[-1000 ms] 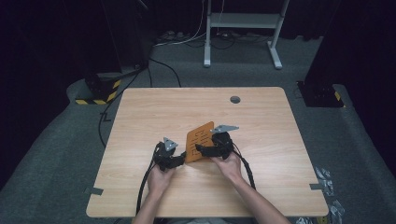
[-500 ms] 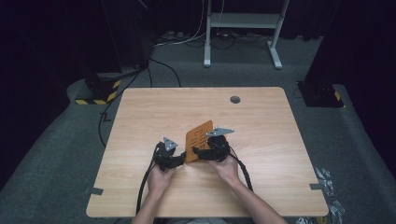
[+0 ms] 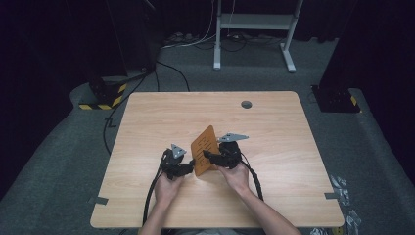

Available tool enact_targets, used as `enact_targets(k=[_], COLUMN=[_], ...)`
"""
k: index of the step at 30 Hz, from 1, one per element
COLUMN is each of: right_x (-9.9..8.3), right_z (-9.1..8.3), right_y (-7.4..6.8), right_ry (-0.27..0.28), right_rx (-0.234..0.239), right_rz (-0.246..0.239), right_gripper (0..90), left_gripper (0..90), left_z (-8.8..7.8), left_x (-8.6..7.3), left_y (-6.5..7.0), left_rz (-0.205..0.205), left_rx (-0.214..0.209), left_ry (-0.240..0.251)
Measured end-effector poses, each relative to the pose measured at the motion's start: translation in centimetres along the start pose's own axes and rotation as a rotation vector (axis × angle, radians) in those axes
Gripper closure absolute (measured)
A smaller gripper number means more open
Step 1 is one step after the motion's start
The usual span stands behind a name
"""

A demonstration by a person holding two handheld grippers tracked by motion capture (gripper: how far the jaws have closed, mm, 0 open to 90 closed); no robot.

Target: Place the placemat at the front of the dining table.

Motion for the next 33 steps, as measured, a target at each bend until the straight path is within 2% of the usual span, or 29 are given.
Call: enact_targets(k=[8, 19, 22, 28, 29, 30, 33], right_x=[0.2, 0.8, 0.9, 1.1, 1.2, 1.3, 1.4], right_z=[-0.5, -1.0, -1.0, -1.7, -2.0, -2.1, -2.3], right_y=[0.0, -0.7, -0.8, -0.9, -0.8, -0.8, -0.8], right_ry=[0.004, 0.01, 0.011, 0.012, 0.02, 0.018, 0.02], right_rx=[0.049, 0.114, 0.105, 0.089, 0.087, 0.087, 0.084], right_rz=[0.031, 0.029, 0.013, 0.001, -0.017, -0.013, -0.032], right_gripper=[72.5, 82.2, 82.6, 86.0, 86.1, 86.2, 86.2], left_gripper=[33.5, 26.2, 25.9, 27.3, 27.4, 27.5, 27.9], left_z=[0.0, -0.1, -0.1, -0.3, -0.3, -0.3, -0.2], left_x=[-0.1, -0.2, -0.2, -0.3, -0.3, -0.3, -0.3], left_y=[-0.1, -0.3, -0.4, -0.8, -0.8, -0.8, -0.8], left_rz=[-0.008, -0.023, -0.021, -0.053, -0.07, -0.066, -0.06], left_rx=[0.009, 0.027, 0.028, 0.054, 0.055, 0.068, 0.069], left_ry=[-0.01, -0.017, -0.02, -0.01, -0.012, -0.015, -0.022])
Point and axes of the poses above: each handheld gripper's, and its own axes: z roughly forward along the jaws, x roughly out of its top, y roughly to its right, the point moved 2 cm from there along z, roughly forward along the jaws, and after that the axes turned 6 degrees about x, right-handed, at the moved point
